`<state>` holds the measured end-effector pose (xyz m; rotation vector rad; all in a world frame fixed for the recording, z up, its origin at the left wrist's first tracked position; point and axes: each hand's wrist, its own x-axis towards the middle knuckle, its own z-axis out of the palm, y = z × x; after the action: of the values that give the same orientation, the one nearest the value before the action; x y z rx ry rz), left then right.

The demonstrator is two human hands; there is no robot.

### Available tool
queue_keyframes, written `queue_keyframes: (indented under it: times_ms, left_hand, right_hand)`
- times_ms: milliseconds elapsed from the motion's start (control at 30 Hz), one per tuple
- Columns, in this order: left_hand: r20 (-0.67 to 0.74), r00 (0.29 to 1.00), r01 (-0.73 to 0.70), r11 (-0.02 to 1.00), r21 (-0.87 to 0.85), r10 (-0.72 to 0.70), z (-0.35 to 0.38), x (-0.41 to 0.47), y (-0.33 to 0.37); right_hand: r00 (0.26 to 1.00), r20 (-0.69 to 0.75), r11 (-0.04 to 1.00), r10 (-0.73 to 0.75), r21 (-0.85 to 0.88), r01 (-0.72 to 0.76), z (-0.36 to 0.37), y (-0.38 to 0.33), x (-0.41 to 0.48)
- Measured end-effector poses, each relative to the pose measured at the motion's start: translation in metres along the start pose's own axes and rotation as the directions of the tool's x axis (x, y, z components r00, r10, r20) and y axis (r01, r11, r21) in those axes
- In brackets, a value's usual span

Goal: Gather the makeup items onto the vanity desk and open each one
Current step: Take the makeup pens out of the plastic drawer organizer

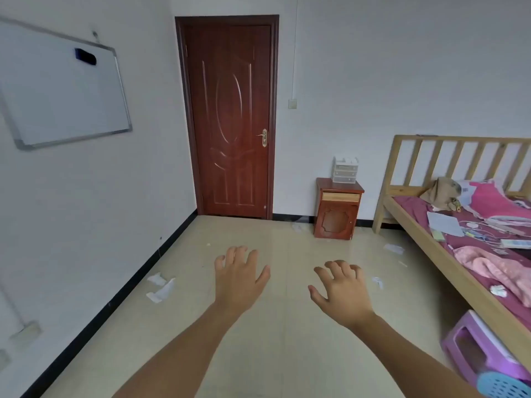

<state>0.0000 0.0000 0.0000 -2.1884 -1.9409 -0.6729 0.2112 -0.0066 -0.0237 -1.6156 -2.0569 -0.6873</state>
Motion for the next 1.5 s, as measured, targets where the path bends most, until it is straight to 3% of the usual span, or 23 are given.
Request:
queue_keyframes:
  times_ms: [333, 667, 733, 1000, 1200, 1367, 1500]
  left_hand:
    - [-0.061, 0.998, 0.009, 0.995, 0.101, -0.003, 0.063, 0.113, -0.042]
    - [0.019, 0.996, -0.092, 0.996, 0.014, 0.092, 0.113, 0.293, -0.078]
    - [0.079, 0.99, -0.117, 0.993, -0.012, 0.117, 0.131, 0.32, -0.075]
    - [0.067, 0.966, -0.247, 0.968, -0.037, 0.249, 0.218, 0.431, -0.03]
    - [-0.025, 0.974, -0.226, 0.973, -0.052, 0.225, 0.262, 0.531, 0.012]
    - [0.048, 0.987, -0.146, 0.984, -0.105, 0.152, 0.307, 0.596, 0.023]
    - [0.095, 0.985, -0.138, 0.989, -0.044, 0.142, 0.344, 0.642, 0.023]
  right_hand:
    - [1.0, 0.008, 1.0, -0.013, -0.027, 0.013, 0.088, 0.017, 0.106]
    - [0.996, 0.076, 0.994, 0.044, -0.098, -0.036, 0.172, 0.04, 0.244]
    - [0.996, 0.084, 0.994, 0.022, -0.105, -0.013, 0.191, 0.055, 0.256]
    - [0.99, 0.123, 0.988, 0.074, -0.145, -0.056, 0.268, 0.138, 0.312]
    - [0.985, 0.133, 0.986, 0.105, -0.143, -0.086, 0.324, 0.215, 0.382]
    - [0.984, 0.133, 0.991, 0.116, -0.074, -0.107, 0.38, 0.254, 0.438]
    - [0.989, 0.135, 0.996, 0.064, -0.065, -0.056, 0.434, 0.279, 0.465]
